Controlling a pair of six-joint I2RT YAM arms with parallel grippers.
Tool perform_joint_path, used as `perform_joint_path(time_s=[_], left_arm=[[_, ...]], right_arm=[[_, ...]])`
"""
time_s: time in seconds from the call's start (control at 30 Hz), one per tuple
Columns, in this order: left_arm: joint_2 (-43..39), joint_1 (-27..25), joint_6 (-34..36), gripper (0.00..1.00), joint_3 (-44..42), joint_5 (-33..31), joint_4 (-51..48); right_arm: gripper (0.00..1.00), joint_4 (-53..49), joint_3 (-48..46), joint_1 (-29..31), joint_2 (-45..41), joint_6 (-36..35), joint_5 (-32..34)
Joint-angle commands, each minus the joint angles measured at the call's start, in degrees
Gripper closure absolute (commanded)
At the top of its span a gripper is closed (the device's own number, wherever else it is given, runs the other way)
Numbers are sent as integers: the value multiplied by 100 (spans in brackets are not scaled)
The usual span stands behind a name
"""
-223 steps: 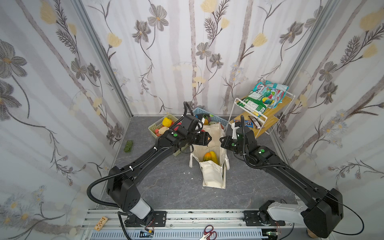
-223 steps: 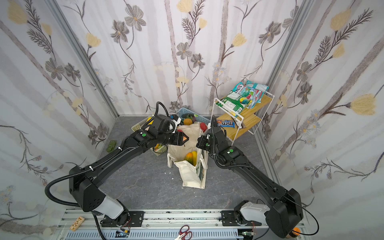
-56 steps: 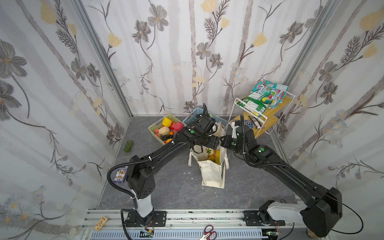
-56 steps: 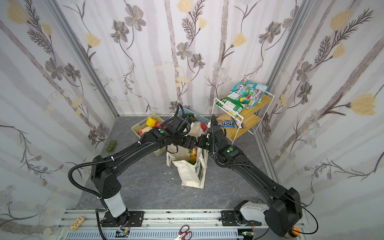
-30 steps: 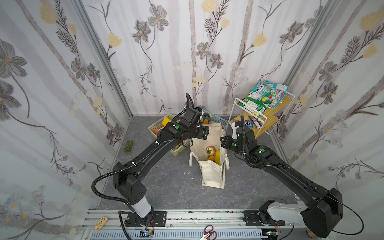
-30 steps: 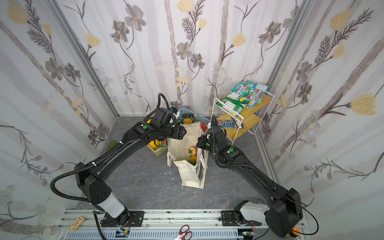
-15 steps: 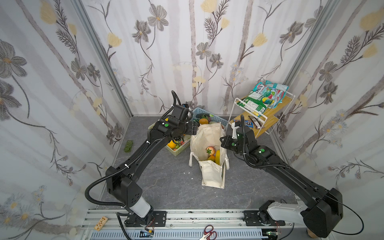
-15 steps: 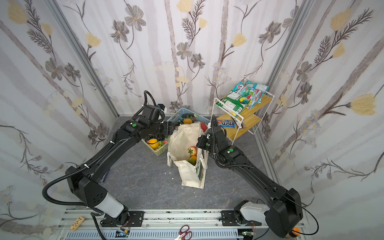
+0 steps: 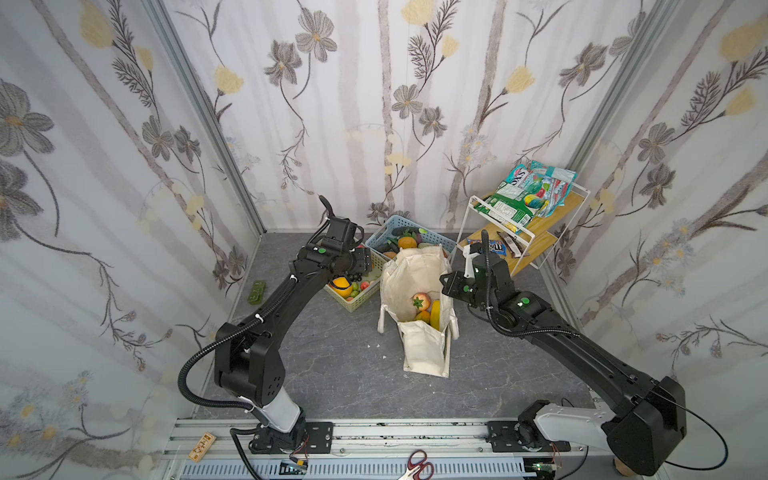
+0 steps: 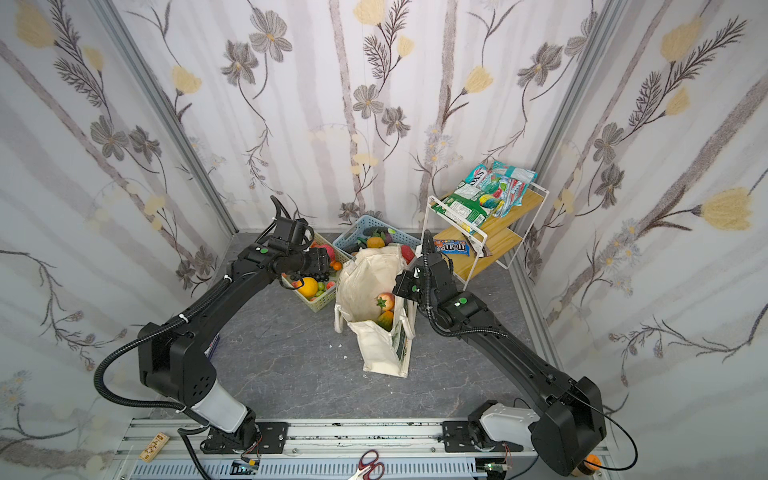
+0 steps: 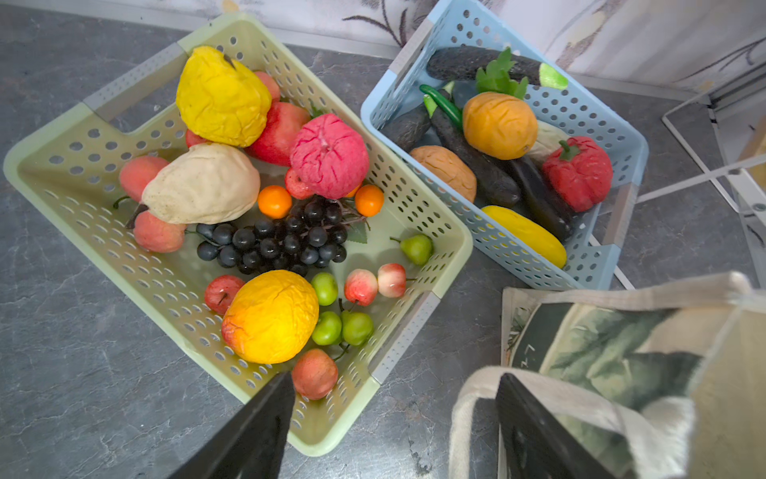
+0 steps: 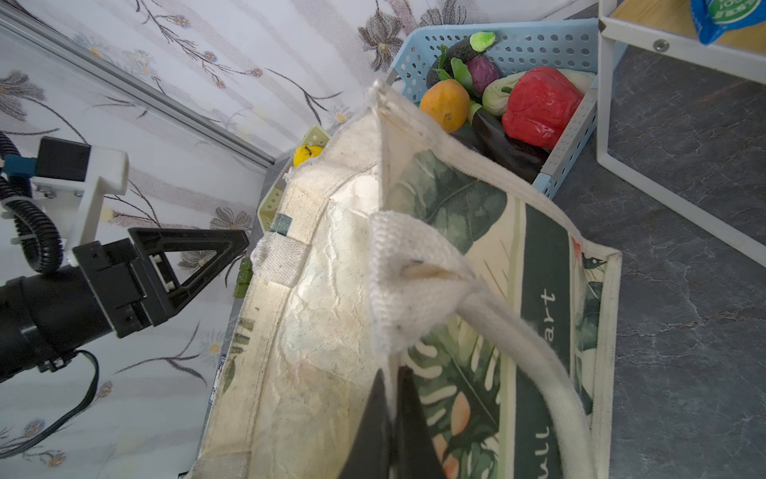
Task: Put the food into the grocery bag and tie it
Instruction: 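Lower the left gripper into the green basket over the small apples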
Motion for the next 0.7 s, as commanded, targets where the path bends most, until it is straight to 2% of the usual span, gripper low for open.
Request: perform_joint_path(time_s=[0.0, 0.13, 0.37, 0.67], left_arm=[[122, 154, -300, 21, -79, 167, 350], [393, 304, -484, 22, -310, 347, 511], [988, 317, -650, 23, -158, 405, 560], [1650, 284, -755, 27, 378, 536, 557]], right_arm=[[99, 232, -9, 0, -9, 2, -37], [99, 230, 0, 2, 0, 2, -38], [99, 240, -8, 1, 8, 3, -37], [99, 254, -7, 6, 17, 13, -36]])
